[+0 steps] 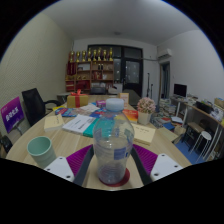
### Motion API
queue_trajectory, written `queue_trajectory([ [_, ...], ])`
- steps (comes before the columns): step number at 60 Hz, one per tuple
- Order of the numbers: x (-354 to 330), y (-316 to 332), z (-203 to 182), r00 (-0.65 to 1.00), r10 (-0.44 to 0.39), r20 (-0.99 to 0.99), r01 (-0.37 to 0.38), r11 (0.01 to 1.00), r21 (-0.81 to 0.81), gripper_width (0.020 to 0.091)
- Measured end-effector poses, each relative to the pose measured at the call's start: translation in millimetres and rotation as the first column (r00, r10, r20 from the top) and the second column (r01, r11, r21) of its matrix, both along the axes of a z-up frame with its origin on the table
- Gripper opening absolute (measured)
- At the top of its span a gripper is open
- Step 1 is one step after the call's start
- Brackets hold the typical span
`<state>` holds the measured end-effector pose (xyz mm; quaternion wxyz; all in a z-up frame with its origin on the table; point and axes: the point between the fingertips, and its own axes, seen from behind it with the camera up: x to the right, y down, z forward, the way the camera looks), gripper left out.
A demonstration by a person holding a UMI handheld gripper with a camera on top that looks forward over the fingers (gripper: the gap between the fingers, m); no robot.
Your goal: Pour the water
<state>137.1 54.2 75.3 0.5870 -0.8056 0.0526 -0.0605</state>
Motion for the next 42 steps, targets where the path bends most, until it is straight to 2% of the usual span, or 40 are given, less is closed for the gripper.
queue_trajectory([
  [9, -20, -47, 20, 1.000, -0.027, -0.013, 0.026, 0.999, -0.031, 0.0843],
  [18, -52, -114, 61, 0.998, -0.056, -0.008, 0.056, 0.998, -0.025, 0.0843],
  [29, -112, -212, 107, 0.994, -0.111, -0.021, 0.110, 0.993, -0.031, 0.0839],
  [42, -188, -306, 154, 0.992, -0.123, -0.039, 0.122, 0.992, -0.034, 0.0841],
])
